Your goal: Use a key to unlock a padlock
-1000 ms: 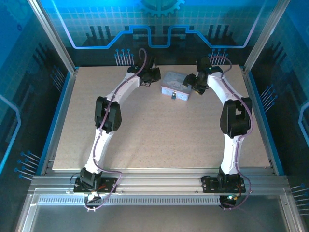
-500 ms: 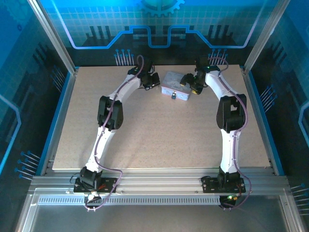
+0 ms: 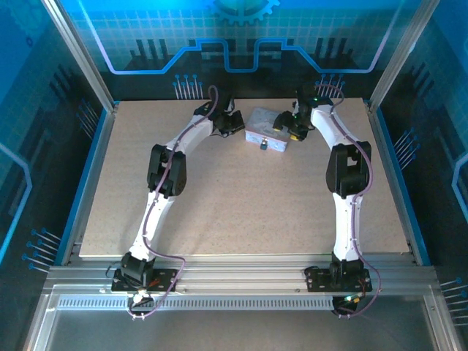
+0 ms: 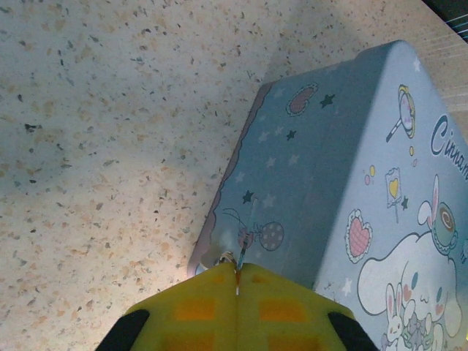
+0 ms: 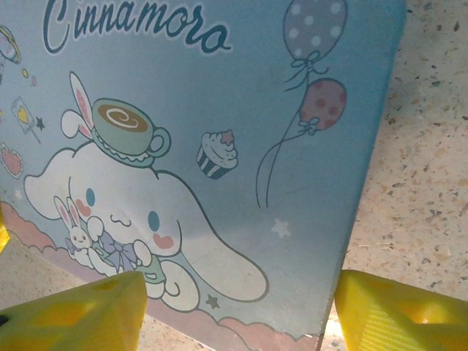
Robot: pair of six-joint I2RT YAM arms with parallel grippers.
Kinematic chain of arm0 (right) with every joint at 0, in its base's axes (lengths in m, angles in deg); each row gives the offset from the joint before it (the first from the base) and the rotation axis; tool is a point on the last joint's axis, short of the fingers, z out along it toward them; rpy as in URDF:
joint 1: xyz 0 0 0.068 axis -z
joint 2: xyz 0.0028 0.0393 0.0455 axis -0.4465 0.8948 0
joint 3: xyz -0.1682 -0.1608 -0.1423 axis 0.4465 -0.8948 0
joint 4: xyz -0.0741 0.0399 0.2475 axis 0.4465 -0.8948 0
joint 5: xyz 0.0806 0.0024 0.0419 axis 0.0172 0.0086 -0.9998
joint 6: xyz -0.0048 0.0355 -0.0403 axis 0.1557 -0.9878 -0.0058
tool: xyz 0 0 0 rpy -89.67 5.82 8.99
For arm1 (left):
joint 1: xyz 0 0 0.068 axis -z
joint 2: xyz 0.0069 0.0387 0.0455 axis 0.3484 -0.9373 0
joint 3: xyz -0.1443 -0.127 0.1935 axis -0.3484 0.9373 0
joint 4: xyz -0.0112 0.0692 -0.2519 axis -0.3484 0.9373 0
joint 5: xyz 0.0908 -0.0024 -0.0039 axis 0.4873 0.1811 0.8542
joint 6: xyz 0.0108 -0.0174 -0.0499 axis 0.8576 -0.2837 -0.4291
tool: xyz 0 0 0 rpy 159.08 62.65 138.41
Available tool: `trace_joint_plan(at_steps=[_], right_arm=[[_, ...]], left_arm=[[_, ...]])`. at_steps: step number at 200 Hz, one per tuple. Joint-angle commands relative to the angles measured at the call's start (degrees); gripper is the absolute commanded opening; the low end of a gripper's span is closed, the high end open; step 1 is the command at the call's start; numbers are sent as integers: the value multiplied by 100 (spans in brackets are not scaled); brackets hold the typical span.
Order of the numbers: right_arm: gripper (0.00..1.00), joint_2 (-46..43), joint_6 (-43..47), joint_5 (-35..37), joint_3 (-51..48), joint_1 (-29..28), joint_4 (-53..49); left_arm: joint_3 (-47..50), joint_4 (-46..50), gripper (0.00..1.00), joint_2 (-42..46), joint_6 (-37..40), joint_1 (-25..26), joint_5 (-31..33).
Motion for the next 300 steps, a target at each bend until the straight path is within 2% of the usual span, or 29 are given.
trace_joint_plan(at_steps=[1, 75, 153, 179, 228, 266, 300], right_arm=[[67, -33, 273, -537, -192, -158, -130], [65, -901, 535, -710, -1745, -450, 213], [64, -2214, 457, -317, -3270, -1007, 502], [66, -2735, 354, -100, -3637, -1017, 555], [67, -3816, 144, 604, -4143, -1121, 597], [66, -4507, -331, 1248, -4782, -1724, 889], [61, -4530, -956, 1871, -5142, -2594, 1283]], left_arm=[[592, -155, 0, 384, -52, 240, -461], [3073, -1042, 0, 1893, 155, 330, -404], [5839, -2005, 0, 3810, 247, 378, -238], [6525, -2160, 0, 4400, 519, 378, -289], [7641, -2309, 0, 5460, 1500, 369, -477], [8453, -2802, 0, 6346, 2022, 362, -1043], [8944, -2819, 0, 7115, 2303, 330, -1273]])
